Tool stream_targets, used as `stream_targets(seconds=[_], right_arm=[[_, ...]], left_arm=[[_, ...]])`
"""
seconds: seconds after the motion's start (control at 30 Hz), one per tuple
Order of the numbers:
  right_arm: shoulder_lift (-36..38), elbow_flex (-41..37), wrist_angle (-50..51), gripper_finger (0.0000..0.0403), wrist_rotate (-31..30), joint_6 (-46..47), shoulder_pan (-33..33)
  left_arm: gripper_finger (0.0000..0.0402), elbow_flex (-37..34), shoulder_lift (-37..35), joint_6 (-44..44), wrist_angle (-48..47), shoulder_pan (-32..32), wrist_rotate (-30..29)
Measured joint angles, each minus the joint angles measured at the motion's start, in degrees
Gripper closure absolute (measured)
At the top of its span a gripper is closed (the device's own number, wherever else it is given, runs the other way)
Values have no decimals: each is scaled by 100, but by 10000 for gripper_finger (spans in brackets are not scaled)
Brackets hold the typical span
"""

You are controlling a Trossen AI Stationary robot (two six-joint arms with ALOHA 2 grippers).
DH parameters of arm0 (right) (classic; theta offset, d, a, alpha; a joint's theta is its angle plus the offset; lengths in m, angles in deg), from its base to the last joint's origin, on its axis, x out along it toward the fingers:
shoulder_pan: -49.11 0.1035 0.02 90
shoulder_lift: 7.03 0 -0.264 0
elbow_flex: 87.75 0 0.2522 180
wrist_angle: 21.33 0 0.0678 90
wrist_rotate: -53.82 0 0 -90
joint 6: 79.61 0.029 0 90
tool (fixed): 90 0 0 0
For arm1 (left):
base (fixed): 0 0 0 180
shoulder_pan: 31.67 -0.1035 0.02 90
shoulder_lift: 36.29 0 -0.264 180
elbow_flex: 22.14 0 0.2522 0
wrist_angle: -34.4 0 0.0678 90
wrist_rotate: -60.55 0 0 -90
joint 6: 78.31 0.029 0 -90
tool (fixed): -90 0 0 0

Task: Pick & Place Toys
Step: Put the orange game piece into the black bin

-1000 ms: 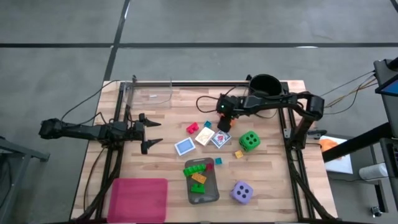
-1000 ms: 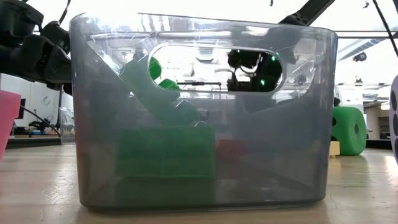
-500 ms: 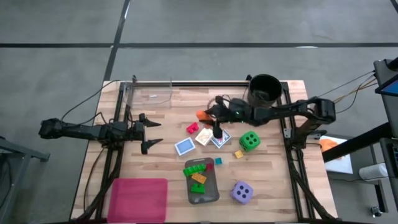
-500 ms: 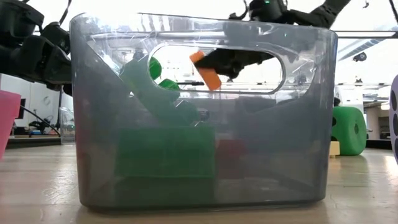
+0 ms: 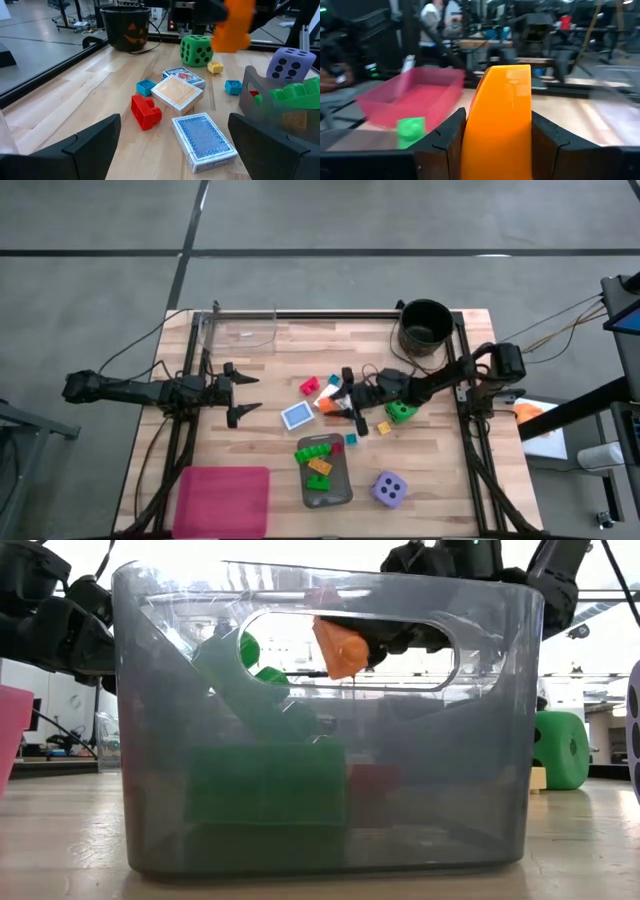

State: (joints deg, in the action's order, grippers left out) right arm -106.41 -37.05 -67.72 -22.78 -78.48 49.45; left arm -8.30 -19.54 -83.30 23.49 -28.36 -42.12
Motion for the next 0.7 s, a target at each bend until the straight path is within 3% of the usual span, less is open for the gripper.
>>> stream_targets(seconds=[0.33, 0.7], right_arm=[[26, 948, 2611, 251, 36, 49, 690], [-237, 1182, 2843, 251, 159, 83, 1189]], left_arm=[[33, 0, 0, 0, -1, 0, -2], [33, 0, 0, -1, -7, 0, -1]])
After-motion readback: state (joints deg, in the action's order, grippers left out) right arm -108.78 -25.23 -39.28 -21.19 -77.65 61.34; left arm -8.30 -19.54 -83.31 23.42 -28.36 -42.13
